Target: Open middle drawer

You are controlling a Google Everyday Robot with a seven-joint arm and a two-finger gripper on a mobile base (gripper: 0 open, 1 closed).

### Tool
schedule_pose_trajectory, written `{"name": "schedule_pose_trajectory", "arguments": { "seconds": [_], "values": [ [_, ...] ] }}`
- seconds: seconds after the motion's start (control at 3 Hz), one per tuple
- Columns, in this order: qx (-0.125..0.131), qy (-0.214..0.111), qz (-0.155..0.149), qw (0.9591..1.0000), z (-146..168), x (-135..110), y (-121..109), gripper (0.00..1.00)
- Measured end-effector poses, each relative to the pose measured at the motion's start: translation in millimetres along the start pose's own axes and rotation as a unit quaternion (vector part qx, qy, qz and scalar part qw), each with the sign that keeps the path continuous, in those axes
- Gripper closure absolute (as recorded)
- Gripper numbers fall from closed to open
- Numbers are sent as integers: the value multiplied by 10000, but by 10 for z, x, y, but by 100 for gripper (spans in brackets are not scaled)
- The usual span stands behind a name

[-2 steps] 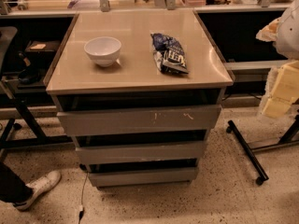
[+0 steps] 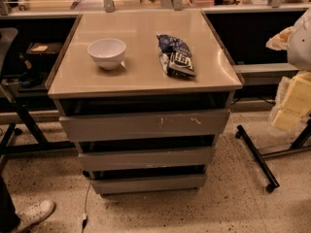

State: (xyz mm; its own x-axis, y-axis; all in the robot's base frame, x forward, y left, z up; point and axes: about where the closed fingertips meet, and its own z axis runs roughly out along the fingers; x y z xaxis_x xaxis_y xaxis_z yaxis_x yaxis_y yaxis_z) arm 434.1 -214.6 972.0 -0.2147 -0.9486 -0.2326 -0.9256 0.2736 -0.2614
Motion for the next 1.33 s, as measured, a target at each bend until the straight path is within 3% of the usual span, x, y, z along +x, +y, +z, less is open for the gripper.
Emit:
{"name": "schedule_pose_trajectory", "arguments": {
  "seconds": [0.33,0.67,1.0,1.33],
  "values": [
    [-90,-323,-130,9994,294,-127,272,0],
    [-400,-498,-358,9973,984,-290,617,0],
    [-1099,-458,-336,9923,1751,-297,1080,0],
    [-1203,-399,-318,9914,1825,-239,1172,0]
  ]
}}
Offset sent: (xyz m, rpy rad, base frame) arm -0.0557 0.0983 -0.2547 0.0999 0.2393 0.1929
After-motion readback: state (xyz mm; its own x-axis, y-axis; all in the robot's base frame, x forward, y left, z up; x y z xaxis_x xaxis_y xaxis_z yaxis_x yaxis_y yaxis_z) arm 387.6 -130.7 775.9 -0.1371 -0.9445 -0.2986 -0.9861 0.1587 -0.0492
